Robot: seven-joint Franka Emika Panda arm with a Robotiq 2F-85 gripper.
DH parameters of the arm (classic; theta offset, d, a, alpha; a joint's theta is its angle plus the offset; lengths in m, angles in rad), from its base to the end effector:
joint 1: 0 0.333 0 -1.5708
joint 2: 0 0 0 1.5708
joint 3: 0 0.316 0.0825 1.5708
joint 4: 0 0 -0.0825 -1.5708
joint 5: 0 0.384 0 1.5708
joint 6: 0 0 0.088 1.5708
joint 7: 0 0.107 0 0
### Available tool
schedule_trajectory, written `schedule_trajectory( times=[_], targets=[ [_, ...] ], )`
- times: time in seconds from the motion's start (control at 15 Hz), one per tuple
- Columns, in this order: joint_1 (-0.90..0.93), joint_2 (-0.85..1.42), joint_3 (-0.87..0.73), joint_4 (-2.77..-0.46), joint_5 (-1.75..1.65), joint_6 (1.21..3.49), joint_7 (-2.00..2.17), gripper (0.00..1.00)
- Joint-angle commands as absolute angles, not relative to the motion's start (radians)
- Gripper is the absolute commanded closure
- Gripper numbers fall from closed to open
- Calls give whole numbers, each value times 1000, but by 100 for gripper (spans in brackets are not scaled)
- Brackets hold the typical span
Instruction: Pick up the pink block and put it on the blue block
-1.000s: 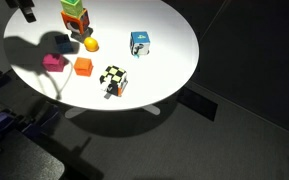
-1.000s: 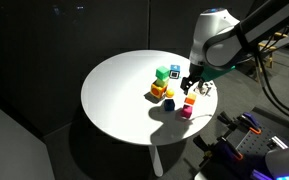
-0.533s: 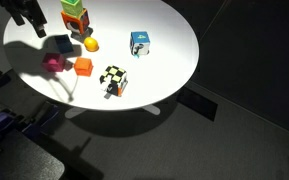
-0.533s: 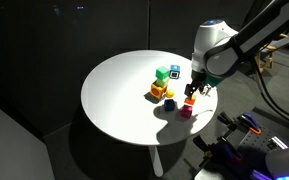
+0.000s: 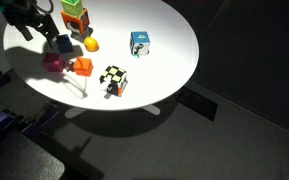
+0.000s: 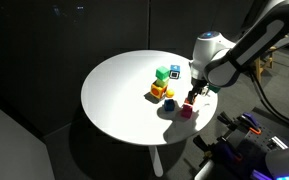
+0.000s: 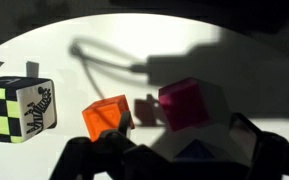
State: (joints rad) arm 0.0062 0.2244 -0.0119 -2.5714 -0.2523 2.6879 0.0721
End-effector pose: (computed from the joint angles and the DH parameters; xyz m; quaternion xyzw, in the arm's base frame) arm 0.4336 0.0053 0.1732 0.9943 0.0774 -0.0519 0.0520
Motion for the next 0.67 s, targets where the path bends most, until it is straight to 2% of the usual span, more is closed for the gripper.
schedule_trajectory(
  times=[0.0,0.6],
  targets=[
    [20,245,-36,-2564,-288,2714,33,0],
    [22,256,-31,-2564,-261,2713,35,0]
  ],
)
